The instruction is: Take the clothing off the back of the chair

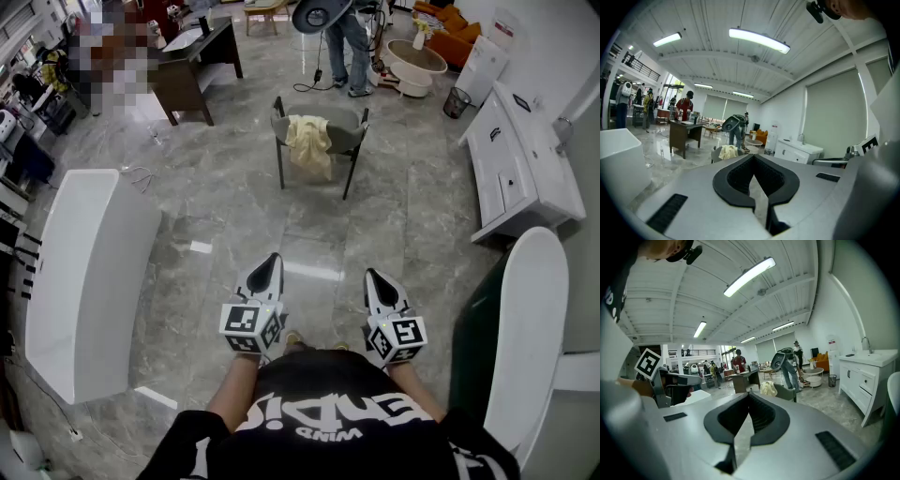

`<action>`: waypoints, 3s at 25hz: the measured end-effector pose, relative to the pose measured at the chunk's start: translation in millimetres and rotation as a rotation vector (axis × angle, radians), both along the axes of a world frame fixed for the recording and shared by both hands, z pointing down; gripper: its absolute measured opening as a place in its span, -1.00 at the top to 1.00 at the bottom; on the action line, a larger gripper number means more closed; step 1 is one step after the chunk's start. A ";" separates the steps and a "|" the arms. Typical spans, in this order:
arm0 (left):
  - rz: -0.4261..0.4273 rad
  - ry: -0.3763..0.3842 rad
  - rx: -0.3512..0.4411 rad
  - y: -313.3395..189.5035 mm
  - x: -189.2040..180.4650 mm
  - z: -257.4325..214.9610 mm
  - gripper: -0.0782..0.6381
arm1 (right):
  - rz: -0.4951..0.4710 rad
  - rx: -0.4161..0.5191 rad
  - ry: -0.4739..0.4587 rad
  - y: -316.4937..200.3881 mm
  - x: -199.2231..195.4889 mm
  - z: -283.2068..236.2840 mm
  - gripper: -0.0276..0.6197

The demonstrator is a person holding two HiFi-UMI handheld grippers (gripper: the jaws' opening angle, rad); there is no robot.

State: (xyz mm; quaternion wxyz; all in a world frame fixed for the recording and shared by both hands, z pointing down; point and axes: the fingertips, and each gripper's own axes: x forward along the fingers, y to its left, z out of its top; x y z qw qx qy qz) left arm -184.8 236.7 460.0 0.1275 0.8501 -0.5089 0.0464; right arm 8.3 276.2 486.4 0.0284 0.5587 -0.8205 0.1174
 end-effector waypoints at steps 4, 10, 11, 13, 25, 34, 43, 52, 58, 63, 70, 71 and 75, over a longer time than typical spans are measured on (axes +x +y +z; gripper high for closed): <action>0.004 0.004 0.003 -3.0 -5.0 1.0 0.74 | -0.002 0.008 0.006 -4.9 -7.4 1.0 0.87; 0.022 0.000 0.008 -15.7 -23.7 1.8 0.74 | 0.005 0.013 -0.007 -11.9 -27.9 1.8 0.87; 0.027 0.000 0.009 -18.3 -26.9 3.2 0.74 | 0.012 0.011 -0.015 -13.3 -30.9 3.4 0.87; 0.041 -0.004 0.013 -23.2 -32.6 5.7 0.74 | 0.033 0.006 -0.027 -16.7 -35.8 6.5 0.87; 0.066 -0.008 0.006 -94.6 -36.8 25.4 0.74 | 0.094 -0.010 -0.031 -85.4 -32.5 23.4 0.87; 0.054 -0.008 0.035 -206.9 1.6 10.1 0.74 | 0.072 -0.003 -0.044 -204.2 3.5 18.7 0.87; -0.017 0.012 0.034 -330.6 58.4 -14.2 0.74 | 0.023 -0.001 -0.056 -339.6 72.9 -3.7 0.87; -0.087 0.016 0.028 -410.2 93.5 -17.3 0.74 | -0.029 -0.022 -0.048 -431.6 119.9 -1.4 0.87; -0.102 -0.009 0.018 -430.3 97.1 -15.3 0.74 | -0.041 -0.037 -0.057 -452.9 119.0 0.2 0.87; -0.100 -0.016 0.021 -446.5 91.8 -15.0 0.74 | -0.033 -0.034 -0.059 -463.8 113.6 -2.8 0.87; -0.040 -0.015 0.009 -479.4 96.3 -9.8 0.57 | -0.012 -0.027 -0.054 -490.4 109.8 -5.6 0.87; -0.031 -0.011 0.003 -485.2 96.3 -8.1 0.39 | -0.012 -0.022 -0.054 -495.2 107.6 -7.1 0.87; -0.006 -0.006 -0.006 -501.1 99.8 0.9 -0.21 | -0.018 -0.015 -0.047 -507.3 102.1 -8.5 0.87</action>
